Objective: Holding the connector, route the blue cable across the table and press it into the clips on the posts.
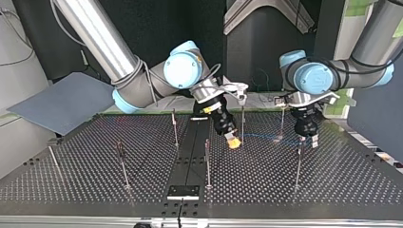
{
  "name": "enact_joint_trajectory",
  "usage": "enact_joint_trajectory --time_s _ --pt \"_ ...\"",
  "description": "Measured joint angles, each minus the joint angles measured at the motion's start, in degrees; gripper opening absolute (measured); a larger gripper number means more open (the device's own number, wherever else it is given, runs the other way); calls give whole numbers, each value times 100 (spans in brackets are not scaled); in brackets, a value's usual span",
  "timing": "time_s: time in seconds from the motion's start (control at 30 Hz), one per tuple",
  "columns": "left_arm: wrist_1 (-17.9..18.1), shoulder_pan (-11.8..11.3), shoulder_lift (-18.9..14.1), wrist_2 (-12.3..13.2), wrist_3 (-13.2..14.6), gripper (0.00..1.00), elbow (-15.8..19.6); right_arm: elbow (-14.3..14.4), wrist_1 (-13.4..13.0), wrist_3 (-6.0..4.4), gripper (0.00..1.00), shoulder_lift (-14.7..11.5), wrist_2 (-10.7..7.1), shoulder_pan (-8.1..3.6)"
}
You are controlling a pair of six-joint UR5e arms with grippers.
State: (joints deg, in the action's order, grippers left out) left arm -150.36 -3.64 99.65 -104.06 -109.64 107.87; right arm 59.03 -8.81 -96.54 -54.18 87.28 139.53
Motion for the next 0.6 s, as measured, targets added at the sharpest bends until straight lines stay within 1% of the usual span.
enact_joint_trajectory --time_s 0.07,0.13,0.23,0.33,0.47,0.6 --pt "-66 24 -62 8 -5 100 114 0 19 -1 0 0 3 0" --pt "-50 43 -146 22 -11 100 225 0 45 -3 0 2 11 0" --pt "69 87 -316 62 -19 100 412 0 71 -2 0 3 27 -1" --pt "149 178 -482 87 -25 100 583 0 80 -6 0 2 33 -5" --pt "141 388 -649 -55 -50 100 780 0 109 -12 0 3 35 -2" --pt "16 617 -730 -201 -47 100 839 0 142 -15 0 3 40 7"
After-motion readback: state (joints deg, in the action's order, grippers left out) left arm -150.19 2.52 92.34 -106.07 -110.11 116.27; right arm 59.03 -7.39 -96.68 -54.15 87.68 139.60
